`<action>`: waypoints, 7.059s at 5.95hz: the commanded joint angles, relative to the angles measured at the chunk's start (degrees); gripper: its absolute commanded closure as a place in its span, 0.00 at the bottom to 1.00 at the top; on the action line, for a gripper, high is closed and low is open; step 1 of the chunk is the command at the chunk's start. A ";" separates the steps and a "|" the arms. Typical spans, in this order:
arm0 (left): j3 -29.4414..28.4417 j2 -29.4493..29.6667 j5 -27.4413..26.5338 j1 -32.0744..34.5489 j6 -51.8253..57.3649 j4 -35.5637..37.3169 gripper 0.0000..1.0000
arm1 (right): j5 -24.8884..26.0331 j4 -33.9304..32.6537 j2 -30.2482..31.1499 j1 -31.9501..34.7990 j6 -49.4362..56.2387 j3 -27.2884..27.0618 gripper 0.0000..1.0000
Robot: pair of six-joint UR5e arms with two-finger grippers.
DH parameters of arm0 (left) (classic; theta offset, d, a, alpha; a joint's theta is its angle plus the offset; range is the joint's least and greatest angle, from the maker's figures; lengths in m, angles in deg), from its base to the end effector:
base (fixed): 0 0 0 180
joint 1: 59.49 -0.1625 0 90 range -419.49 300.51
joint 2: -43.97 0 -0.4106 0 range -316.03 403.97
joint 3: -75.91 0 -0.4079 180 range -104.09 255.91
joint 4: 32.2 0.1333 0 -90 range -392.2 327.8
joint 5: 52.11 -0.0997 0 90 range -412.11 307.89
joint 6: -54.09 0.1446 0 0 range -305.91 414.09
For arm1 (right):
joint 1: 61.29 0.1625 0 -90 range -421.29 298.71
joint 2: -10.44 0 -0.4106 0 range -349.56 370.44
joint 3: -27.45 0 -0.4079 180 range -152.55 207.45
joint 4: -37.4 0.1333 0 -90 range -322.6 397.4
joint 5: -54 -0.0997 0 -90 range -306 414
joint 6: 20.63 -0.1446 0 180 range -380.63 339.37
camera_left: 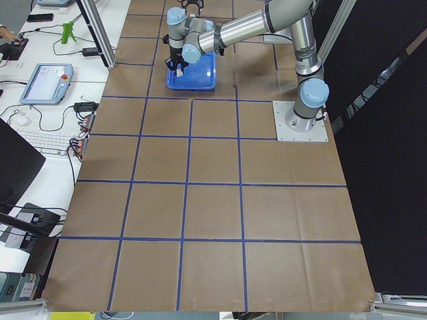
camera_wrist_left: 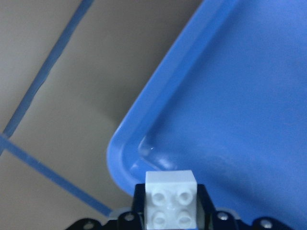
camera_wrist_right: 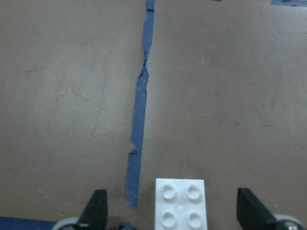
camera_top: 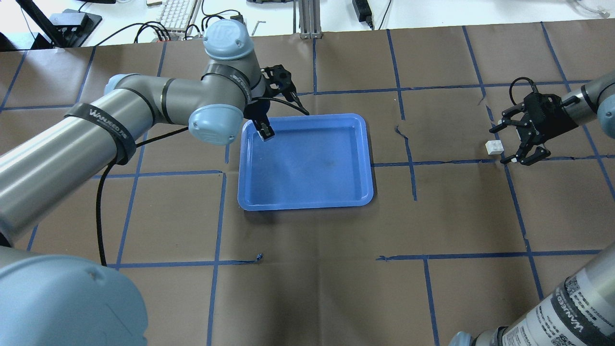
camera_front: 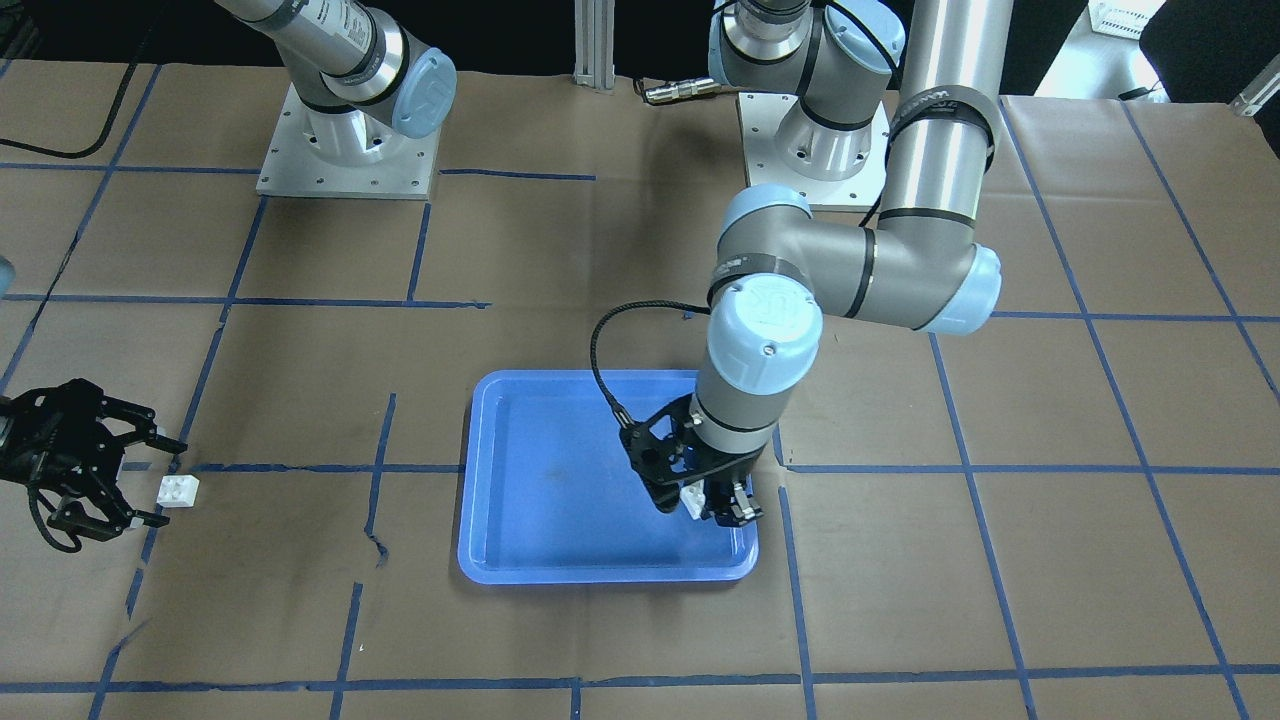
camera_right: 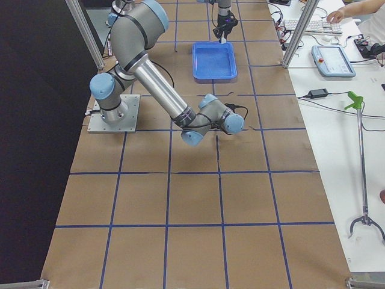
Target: Assemble white blocks and place on blue tray
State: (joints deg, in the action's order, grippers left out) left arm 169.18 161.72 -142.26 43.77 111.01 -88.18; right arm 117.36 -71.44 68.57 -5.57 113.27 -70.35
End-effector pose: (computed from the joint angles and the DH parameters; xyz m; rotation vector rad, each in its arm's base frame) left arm -0.2780 -0.6001 0.1765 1.7928 2.5520 -0.0743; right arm -0.1618 -0.5892 0.0946 -1.9704 1.8170 -0.5799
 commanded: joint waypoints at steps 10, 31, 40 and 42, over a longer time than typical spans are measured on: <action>2.98 -1.26 -0.46 4.67 8.21 -2.07 0.03 | 0.10 -0.59 1.80 0.00 -0.39 0.94 0.75; -3.45 -31.09 0.77 -9.92 -60.44 -34.38 0.01 | -9.22 -38.64 1.55 43.85 -60.70 -10.83 0.75; -2.83 -31.97 0.59 -9.92 -60.88 -34.38 0.01 | -8.25 -40.49 0.15 45.70 -58.31 -10.74 0.76; -2.74 -31.97 0.68 -9.92 -60.88 -34.12 0.01 | -8.25 -40.49 0.06 45.70 -58.31 -10.91 0.76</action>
State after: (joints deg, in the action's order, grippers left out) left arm 166.41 129.76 -141.60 33.85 50.13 -122.35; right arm 109.10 -111.92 68.66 40.09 54.96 -81.20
